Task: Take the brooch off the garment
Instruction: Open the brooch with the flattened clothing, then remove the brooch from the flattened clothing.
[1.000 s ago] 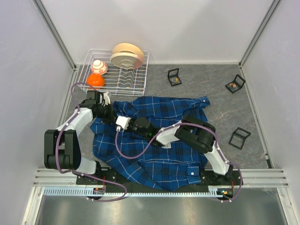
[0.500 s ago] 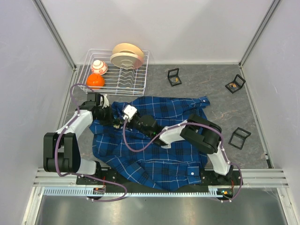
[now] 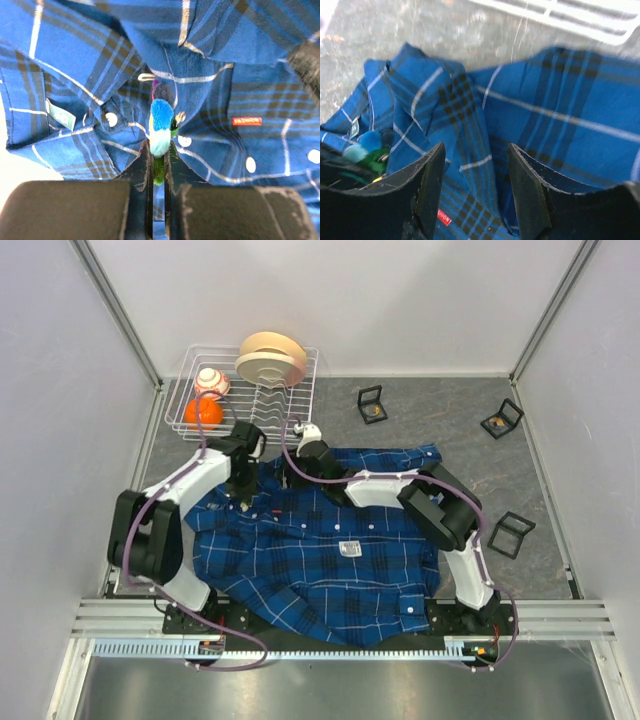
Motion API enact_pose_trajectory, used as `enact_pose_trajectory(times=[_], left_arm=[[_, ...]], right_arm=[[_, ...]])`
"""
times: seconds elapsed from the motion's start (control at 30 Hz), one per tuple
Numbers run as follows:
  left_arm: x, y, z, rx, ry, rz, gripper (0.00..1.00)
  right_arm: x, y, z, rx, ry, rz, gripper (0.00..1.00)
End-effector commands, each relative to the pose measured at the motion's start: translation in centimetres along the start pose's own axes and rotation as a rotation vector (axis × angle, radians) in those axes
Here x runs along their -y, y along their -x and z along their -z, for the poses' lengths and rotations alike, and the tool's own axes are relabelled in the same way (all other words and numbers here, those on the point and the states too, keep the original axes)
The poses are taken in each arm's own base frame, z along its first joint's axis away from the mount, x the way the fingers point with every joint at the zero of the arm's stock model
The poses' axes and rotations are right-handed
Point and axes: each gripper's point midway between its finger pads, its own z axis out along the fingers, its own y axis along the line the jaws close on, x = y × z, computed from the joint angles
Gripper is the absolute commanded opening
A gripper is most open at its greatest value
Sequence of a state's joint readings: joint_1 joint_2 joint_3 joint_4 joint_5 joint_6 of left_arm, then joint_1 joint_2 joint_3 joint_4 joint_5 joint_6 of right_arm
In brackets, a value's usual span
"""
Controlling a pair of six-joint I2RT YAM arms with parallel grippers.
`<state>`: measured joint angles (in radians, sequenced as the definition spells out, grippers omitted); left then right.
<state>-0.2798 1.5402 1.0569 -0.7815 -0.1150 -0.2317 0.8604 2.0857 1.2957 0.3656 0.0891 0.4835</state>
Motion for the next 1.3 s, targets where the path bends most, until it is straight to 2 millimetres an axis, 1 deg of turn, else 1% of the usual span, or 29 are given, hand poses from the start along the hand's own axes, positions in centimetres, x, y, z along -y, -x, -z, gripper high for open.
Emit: enact_pose_trajectory(times=[0.0,0.03,0.07,0.13,0.17,0.23,0.3,0.37,0.47,0.5,0.53,0.57,0.63,0.77,0.8,0.83,0.87,0.9,0.93,0.97,1.0,1.03,1.07,1.1,1.13,1.17,1.2,1.23,1.27], left_arm=[[-2.3,-1.0,-1.7,-0.135,0.252,-0.19,0.02],[-2.5,-0.9,-1.9,-0.15,0.286,-0.216,0.02],[-2.6,-1.4,-1.8,-0.191,0.32,-0.247,0.02],[-2.5,-0.9,-2.0,-0.203,0.413,-0.326,0.02],[-3.1,-1.0,-1.6,-0.217,0.472,-0.358,0.02],[-2.8,-1.0,-1.6,-0.222,0.511,-0.381,0.02],[-3.0,-1.0,-1.0,-0.195,0.541,-0.391,0.02],[-3.3,-1.0,-0.2,-0.174,0.563,-0.399,0.02],[-2.9,-1.6,0.9,-0.152,0.541,-0.393,0.02],[-2.7,-2.1,1.0,-0.156,0.507,-0.38,0.02],[-2.1,-1.4,1.8,-0.098,0.465,-0.352,0.02],[-1.5,-1.5,2.1,-0.087,0.418,-0.332,0.02],[-0.3,-0.4,3.4,-0.006,0.335,-0.291,0.02],[3.1,2.5,7.6,0.163,0.039,-0.154,0.02],[3.3,3.7,8.6,0.196,-0.016,-0.115,0.02],[3.8,4.1,9.2,0.209,-0.067,-0.098,0.02],[5.3,4.4,10.3,0.208,-0.171,-0.087,0.02],[5.4,4.6,10.8,0.202,-0.232,-0.058,0.02],[6.0,4.7,11.4,0.206,-0.29,-0.035,0.02],[7.0,4.8,12.0,0.214,-0.366,-0.027,0.02],[7.1,5.1,13.1,0.248,-0.413,-0.014,0.02],[7.6,5.2,13.7,0.259,-0.469,0.006,0.02],[8.9,4.2,14.1,0.235,-0.577,0.005,0.02],[9.4,5.3,15.4,0.304,-0.653,0.007,0.02],[10.1,5.1,16.0,0.31,-0.72,0.018,0.02],[11.5,3.8,16.4,0.274,-0.831,0.001,0.02],[12.4,4.6,17.4,0.33,-0.907,-0.028,0.02],[13.0,4.2,18.6,0.342,-0.978,-0.034,0.02],[13.9,2.8,19.0,0.309,-1.076,-0.058,0.02]], right_arm=[[-1.1,-5.4,-0.5,-0.217,0.005,-0.213,0.59],[-0.6,-5.3,-0.9,-0.221,-0.013,-0.234,0.58],[1.3,-5.7,-1.4,-0.212,-0.08,-0.246,0.57],[3.6,-6.3,-1.6,-0.219,-0.174,-0.295,0.57],[5.7,-5.7,-1.6,-0.189,-0.237,-0.313,0.57],[7.7,-5.8,-1.3,-0.179,-0.309,-0.338,0.57],[10.5,-4.7,-0.9,-0.136,-0.391,-0.37,0.58],[12.9,-4.3,-0.5,-0.114,-0.447,-0.425,0.59],[14.8,-4.3,-0.8,-0.108,-0.438,-0.486,0.59],[14.0,-4.5,-1.2,-0.135,-0.37,-0.477,0.59],[13.5,-4.1,-1.7,-0.132,-0.334,-0.465,0.59],[12.9,-4.3,-2.1,-0.143,-0.293,-0.451,0.59],[10.7,-3.6,-2.4,-0.144,-0.16,-0.421,0.6],[7.0,-0.6,-1.0,-0.121,-0.02,-0.331,0.63],[6.6,0.0,-0.6,-0.119,-0.017,-0.309,0.64],[6.0,1.2,0.3,-0.128,-0.02,-0.262,0.65],[5.8,1.9,0.9,-0.131,-0.027,-0.243,0.66],[5.8,2.6,1.6,-0.134,-0.043,-0.219,0.68],[5.6,3.7,3.2,-0.149,-0.06,-0.165,0.68],[6.1,4.2,4.2,-0.159,-0.094,-0.14,0.7],[6.2,4.6,5.3,-0.175,-0.106,-0.122,0.71],[6.1,5.0,7.5,-0.197,-0.108,-0.105,0.71],[6.3,5.0,8.7,-0.206,-0.086,-0.053,0.72],[5.5,4.6,9.9,-0.226,-0.032,-0.039,0.73],[5.2,4.0,11.8,-0.243,0.001,-0.021,0.73],[5.3,3.6,12.9,-0.26,0.03,0.001,0.73],[3.5,2.7,14.3,-0.3,0.15,0.012,0.73],[2.6,1.9,16.3,-0.297,0.217,0.027,0.73],[1.8,1.5,17.4,-0.296,0.265,0.03,0.73]])
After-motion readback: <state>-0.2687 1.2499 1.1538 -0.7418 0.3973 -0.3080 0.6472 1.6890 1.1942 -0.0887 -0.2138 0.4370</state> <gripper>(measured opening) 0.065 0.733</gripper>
